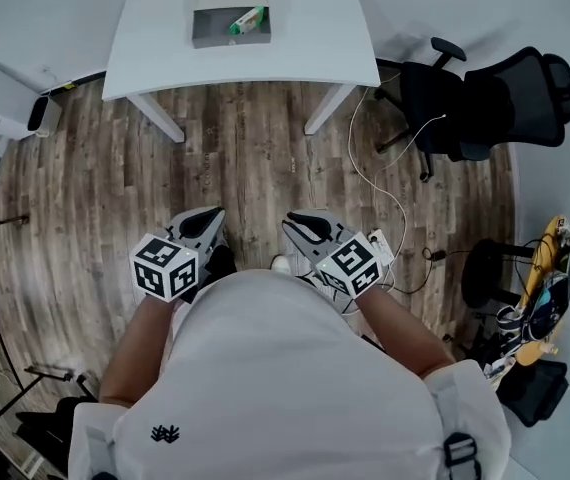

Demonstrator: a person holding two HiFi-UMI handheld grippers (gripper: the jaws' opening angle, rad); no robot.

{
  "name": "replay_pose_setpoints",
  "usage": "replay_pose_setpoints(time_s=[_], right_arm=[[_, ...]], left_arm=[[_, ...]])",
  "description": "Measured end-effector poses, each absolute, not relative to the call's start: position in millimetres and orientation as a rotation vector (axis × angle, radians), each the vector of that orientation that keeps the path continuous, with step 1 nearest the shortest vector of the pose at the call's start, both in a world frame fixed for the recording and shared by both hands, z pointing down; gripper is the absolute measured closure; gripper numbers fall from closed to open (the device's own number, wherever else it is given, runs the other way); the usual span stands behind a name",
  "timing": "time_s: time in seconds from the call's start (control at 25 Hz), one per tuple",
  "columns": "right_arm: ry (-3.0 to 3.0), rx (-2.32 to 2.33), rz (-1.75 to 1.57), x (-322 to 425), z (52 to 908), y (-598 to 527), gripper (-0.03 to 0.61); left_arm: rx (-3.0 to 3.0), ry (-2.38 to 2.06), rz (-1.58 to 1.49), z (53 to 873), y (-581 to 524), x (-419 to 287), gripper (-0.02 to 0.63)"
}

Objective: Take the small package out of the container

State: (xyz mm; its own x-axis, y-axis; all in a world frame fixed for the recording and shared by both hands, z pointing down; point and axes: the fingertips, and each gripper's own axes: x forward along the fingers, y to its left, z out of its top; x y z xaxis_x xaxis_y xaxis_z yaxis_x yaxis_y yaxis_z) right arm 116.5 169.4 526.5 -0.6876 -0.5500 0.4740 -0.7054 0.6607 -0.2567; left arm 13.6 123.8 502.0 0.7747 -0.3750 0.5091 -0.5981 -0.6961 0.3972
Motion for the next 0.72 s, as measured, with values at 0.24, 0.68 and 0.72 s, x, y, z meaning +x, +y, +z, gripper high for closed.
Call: replay_pose_setpoints(time_s=[0.24, 0.68, 0.72], right_arm=[[-2.479, 1.028, 0.590, 82, 523, 106, 0.525], [-2.444, 1.060, 0.532, 53, 519, 9, 0.525], [-2.444, 1.054, 0.526, 56, 519, -1, 0.525]], left_arm=[[2.450, -0.646, 0.541, 491, 65, -21, 0.607], [2.406, -0.702, 0.521, 505, -5, -91, 0.607], [2.393, -0.713, 0.497, 504, -12, -92, 0.607]])
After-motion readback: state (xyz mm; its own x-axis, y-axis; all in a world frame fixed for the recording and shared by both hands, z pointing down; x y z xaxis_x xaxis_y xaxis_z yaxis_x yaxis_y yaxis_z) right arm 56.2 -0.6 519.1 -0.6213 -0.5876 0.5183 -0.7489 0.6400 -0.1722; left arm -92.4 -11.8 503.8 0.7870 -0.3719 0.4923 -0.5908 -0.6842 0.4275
